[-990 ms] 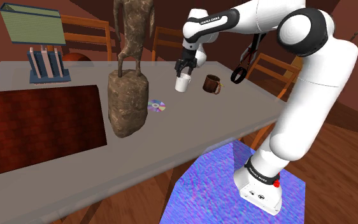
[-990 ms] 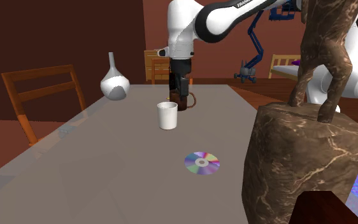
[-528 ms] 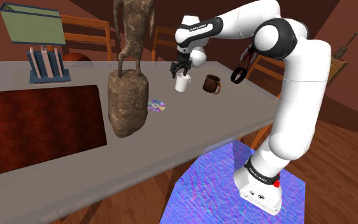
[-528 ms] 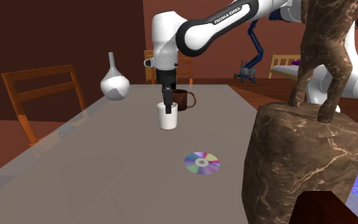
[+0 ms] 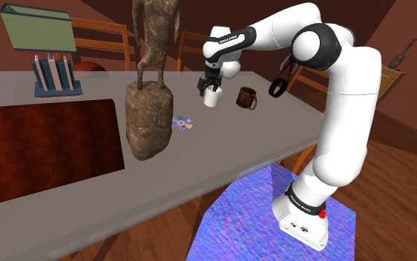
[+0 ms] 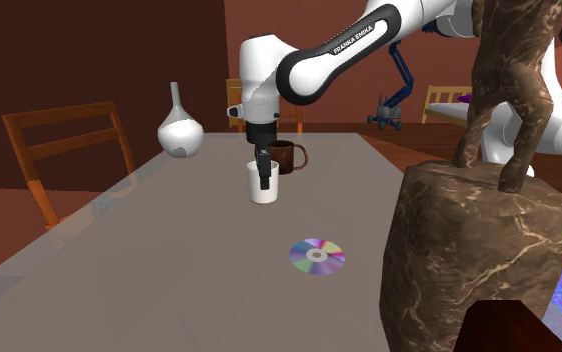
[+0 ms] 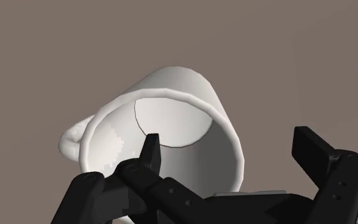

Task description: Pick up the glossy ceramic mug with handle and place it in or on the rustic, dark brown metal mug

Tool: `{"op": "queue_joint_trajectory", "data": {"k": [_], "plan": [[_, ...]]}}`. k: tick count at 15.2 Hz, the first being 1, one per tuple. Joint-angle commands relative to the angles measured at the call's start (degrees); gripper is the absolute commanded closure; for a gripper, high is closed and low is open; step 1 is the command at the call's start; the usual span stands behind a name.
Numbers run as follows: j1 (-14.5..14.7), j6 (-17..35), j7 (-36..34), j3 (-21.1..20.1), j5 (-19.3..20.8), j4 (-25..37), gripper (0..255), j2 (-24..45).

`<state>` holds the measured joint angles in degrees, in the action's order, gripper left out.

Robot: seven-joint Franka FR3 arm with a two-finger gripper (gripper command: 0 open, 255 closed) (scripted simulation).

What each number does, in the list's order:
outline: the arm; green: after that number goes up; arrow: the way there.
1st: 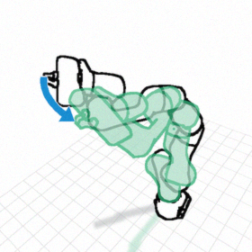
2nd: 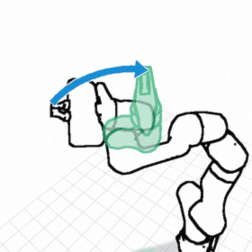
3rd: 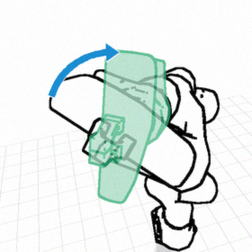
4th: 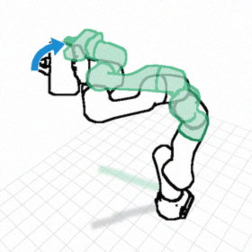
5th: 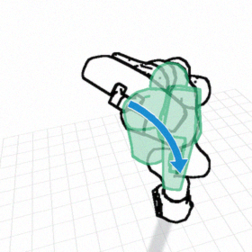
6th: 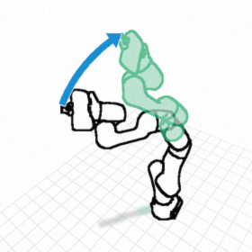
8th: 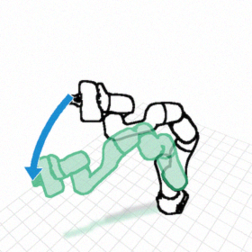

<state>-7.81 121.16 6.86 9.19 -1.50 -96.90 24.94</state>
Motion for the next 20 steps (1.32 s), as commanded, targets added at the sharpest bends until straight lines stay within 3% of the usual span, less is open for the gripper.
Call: {"op": "queue_joint_trajectory", "data": {"k": [1,5,6,15,20], "plan": [[0.0,0.0,0.0,0.0,0.0,0.0,0,0.0],[0.0,0.0,0.0,0.0,0.0,0.0,0,0.0],[0.0,0.0,0.0,0.0,0.0,0.0,255,0.0],[0.0,0.0,0.0,0.0,0.0,0.0,255,0.0],[0.1,-3.2,-0.1,0.1,0.2,1.7,255,-1.5]]}}
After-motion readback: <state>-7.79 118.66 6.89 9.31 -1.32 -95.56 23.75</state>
